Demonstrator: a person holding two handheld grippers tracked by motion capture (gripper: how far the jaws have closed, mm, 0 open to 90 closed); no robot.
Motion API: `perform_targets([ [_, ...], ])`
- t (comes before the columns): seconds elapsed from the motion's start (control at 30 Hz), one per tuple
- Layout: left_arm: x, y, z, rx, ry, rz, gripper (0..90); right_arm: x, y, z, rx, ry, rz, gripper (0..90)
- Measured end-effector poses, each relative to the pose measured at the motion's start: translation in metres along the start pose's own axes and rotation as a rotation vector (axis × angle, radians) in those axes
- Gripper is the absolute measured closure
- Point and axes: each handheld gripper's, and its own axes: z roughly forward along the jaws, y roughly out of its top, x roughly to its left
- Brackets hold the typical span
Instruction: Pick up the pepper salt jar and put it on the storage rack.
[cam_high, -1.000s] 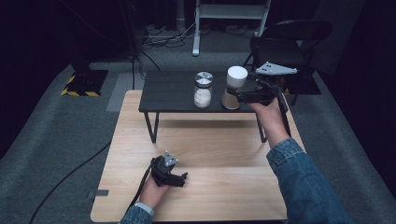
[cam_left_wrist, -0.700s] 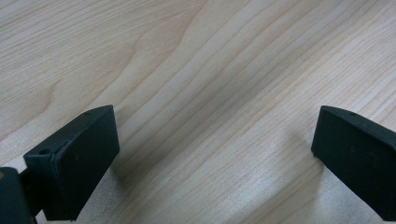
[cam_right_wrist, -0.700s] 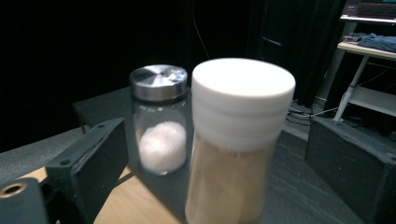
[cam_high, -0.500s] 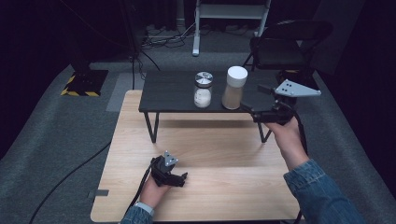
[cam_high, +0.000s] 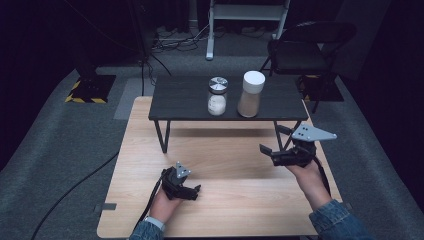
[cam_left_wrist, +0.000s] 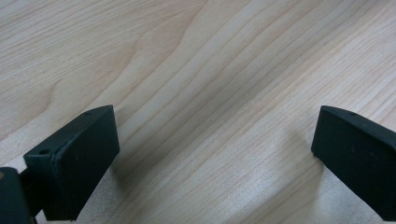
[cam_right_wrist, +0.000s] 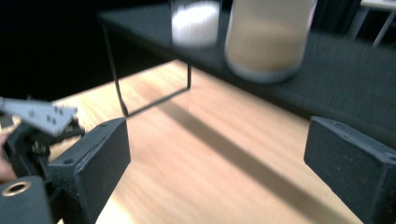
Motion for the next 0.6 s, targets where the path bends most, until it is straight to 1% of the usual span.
perform_targets([
  [0.23,0.0,0.0,0.0,0.0,0.0,0.0,0.7,0.003,-0.035,0.006,0.075,-0.006,0.017,5.9],
  [0.27,0.0,0.0,0.0,0.0,0.0,0.0,0.7,0.003,-0.035,0.006,0.075,-0.006,0.017,5.9],
  [0.3,0.0,0.0,0.0,0.0,0.0,0.0,0.7,0.004,-0.04,0.006,0.083,-0.008,0.02,5.6],
  [0.37,0.0,0.0,0.0,0.0,0.0,-0.001,0.7,0.005,-0.053,0.006,0.079,-0.009,0.015,5.6],
  [0.43,0.0,0.0,0.0,0.0,0.001,-0.001,0.6,0.006,-0.059,0.007,0.093,-0.01,0.011,5.6],
  [0.6,0.0,0.0,0.0,0.0,0.001,-0.001,0.6,0.007,-0.073,0.013,0.152,-0.009,0.027,5.3],
])
